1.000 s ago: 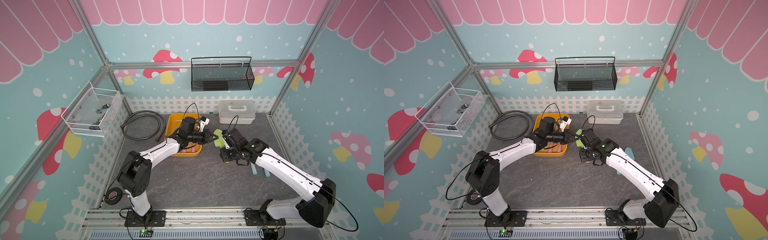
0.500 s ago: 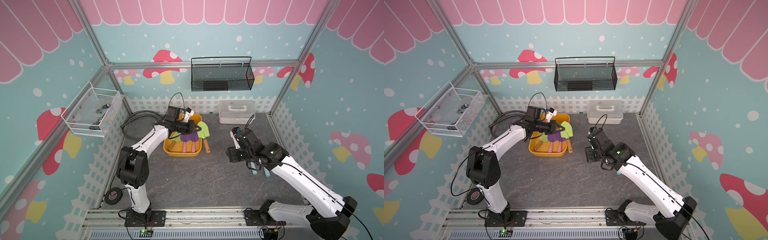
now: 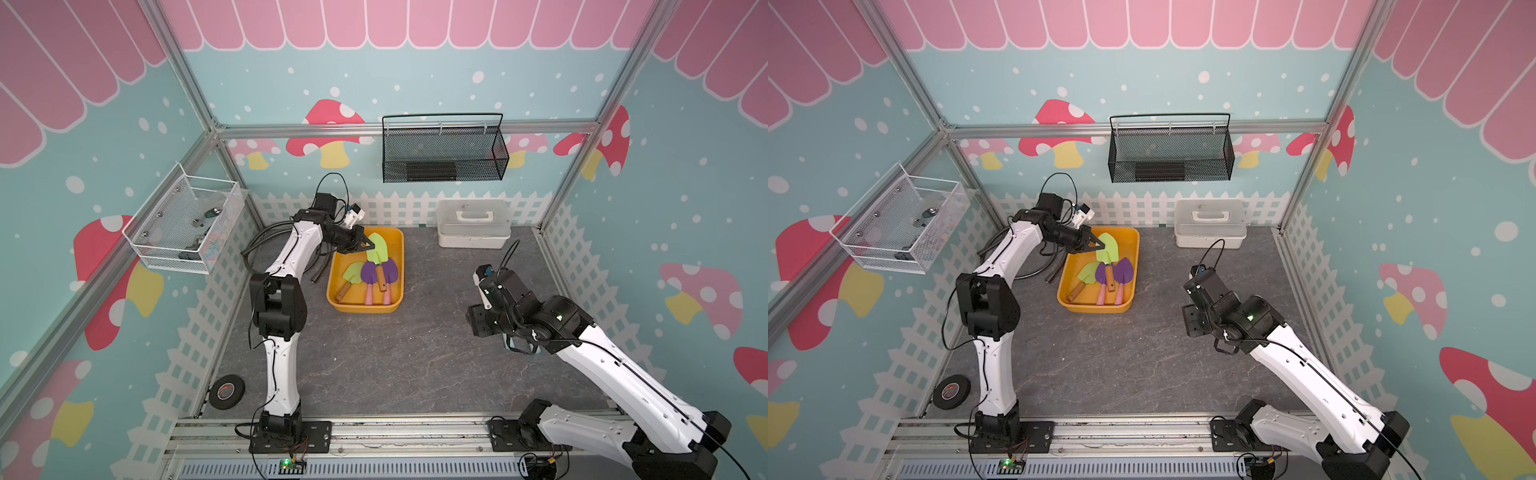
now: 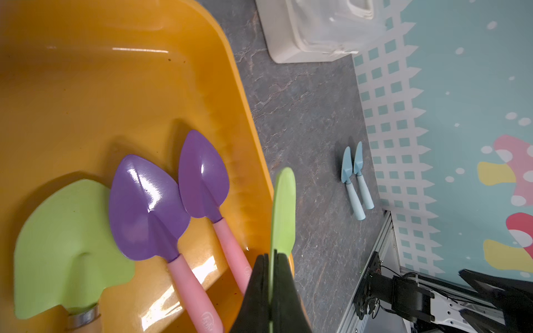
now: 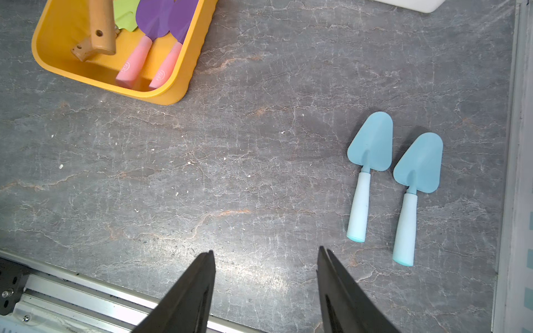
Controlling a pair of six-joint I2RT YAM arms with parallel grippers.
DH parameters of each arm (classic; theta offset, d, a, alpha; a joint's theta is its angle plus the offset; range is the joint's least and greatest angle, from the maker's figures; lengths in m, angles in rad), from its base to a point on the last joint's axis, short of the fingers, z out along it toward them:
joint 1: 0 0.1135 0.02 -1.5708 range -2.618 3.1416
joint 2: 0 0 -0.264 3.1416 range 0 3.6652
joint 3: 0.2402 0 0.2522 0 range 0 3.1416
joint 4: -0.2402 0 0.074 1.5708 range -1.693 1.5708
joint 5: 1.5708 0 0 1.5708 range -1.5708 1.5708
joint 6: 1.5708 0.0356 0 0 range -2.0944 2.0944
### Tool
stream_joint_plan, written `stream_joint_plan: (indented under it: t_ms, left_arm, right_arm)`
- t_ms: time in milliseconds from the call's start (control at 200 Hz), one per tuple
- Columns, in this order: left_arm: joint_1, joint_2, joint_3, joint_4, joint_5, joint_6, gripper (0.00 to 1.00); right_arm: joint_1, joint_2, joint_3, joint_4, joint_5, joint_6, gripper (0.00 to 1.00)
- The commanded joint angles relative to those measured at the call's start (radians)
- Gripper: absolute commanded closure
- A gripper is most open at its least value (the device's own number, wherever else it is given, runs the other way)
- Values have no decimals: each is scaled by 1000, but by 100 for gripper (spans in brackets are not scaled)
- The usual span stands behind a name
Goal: Put the shovel into the storage box
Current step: Place the shovel in the storage box.
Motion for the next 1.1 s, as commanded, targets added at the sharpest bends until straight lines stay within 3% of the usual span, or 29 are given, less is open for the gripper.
stream_joint_plan:
  t_ms: [0, 851, 1091]
  left_arm:
    - [-5, 60, 53, -110, -25, 48, 100]
    - [-72, 295, 293, -110, -58, -27, 100]
    - [-86, 320, 290, -108, -70, -27, 100]
  right_arm:
    - [5, -19, -27, -17, -3, 6, 40]
    - [5, -37, -54, 10, -79, -4, 41]
    - [5, -38, -48, 10, -70, -6, 41]
